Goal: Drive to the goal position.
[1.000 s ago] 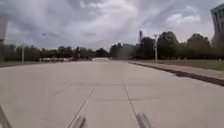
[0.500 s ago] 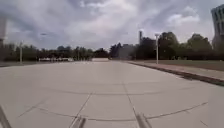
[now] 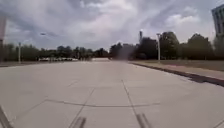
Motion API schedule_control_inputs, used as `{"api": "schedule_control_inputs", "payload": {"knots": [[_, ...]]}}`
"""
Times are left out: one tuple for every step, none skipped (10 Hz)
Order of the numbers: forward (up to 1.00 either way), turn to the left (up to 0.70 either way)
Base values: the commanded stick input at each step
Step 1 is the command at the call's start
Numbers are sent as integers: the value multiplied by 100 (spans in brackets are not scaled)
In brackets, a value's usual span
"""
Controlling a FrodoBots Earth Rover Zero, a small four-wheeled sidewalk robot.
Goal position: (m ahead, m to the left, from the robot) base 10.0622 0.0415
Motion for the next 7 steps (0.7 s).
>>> {"api": "schedule_control_inputs", "payload": {"knots": [[100,0],[100,0],[100,0],[100,0],[100,0],[100,0],[100,0]]}}
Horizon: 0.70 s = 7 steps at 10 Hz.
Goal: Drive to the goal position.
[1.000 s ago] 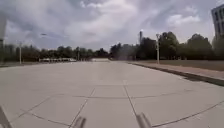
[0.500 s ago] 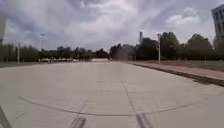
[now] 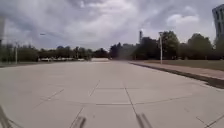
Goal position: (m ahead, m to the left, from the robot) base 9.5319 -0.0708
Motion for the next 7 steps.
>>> {"api": "schedule_control_inputs", "payload": {"knots": [[100,0],[100,0],[100,0],[100,0],[100,0],[100,0],[100,0]]}}
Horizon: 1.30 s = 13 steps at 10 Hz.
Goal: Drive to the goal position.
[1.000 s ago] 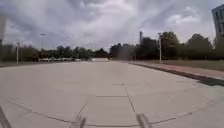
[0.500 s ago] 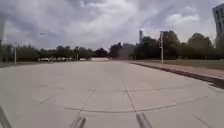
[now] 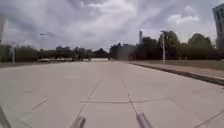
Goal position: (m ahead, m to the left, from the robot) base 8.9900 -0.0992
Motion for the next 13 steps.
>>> {"api": "schedule_control_inputs", "payload": {"knots": [[100,0],[100,-18],[100,-27],[100,-27],[100,-2],[100,0],[100,0],[100,0],[100,0],[100,0],[100,0],[100,0],[100,0]]}}
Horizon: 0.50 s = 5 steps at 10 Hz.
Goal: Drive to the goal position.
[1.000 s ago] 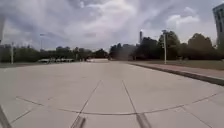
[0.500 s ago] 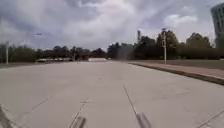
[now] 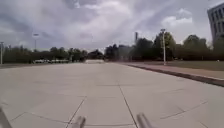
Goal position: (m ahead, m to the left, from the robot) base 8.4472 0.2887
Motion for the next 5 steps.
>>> {"api": "schedule_control_inputs", "payload": {"knots": [[100,0],[100,0],[100,0],[100,0],[100,0]]}}
